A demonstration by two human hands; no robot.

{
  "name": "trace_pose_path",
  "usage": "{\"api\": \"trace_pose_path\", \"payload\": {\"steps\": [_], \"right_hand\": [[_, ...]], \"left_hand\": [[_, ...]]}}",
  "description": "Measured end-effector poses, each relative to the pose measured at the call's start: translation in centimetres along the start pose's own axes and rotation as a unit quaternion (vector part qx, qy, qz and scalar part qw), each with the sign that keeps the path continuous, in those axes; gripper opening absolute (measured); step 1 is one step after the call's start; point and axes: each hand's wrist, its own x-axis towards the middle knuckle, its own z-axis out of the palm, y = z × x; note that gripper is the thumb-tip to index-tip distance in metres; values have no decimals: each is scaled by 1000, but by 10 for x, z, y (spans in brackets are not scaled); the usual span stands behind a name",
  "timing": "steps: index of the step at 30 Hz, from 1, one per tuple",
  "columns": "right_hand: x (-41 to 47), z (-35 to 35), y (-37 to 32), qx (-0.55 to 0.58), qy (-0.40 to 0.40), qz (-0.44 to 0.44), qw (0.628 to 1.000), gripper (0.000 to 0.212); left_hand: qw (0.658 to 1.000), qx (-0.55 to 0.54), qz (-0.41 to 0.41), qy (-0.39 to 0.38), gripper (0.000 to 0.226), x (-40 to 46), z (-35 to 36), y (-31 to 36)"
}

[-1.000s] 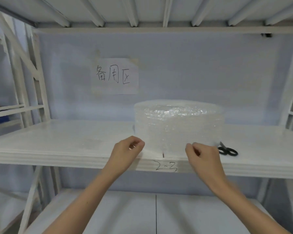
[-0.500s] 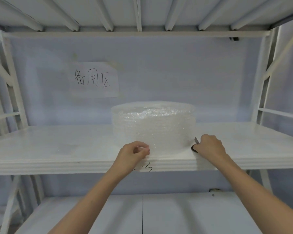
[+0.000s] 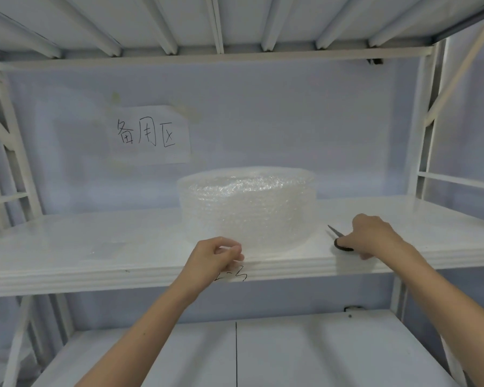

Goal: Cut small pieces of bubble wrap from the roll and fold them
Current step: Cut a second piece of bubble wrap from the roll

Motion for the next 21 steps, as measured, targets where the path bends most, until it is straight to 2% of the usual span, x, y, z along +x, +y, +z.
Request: {"api": "trace_pose_path", "payload": {"steps": [3, 5, 7, 10, 12, 14, 16, 21], "right_hand": [[-30, -2, 33, 215, -18, 1, 976, 41], [-59, 12, 49, 400, -62, -1, 914, 33], [-87, 33, 51, 520, -149, 14, 841, 22], [-111, 66, 39, 569, -239, 2, 787, 19], [-118, 85, 26, 598, -255, -16, 760, 21], [-121, 101, 14, 627, -267, -28, 732, 12], [-123, 114, 5, 638, -286, -34, 714, 8], [-128, 132, -8, 640, -338, -52, 689, 20]], "left_hand": [[1000, -17, -11, -1, 13, -1, -1, -3], [1000, -25, -12, -2, 14, -1, -2, -3], [1000, -28, -12, -7, 17, -2, -1, -2], [999, -27, -7, -24, 19, -5, 2, 2], [999, -40, -13, -23, 19, -6, 5, 4], [998, -51, -17, -25, 19, -8, 7, 7], [998, -55, -20, -29, 19, -9, 9, 9], [997, -69, -30, -15, 18, -13, 14, 13]]}}
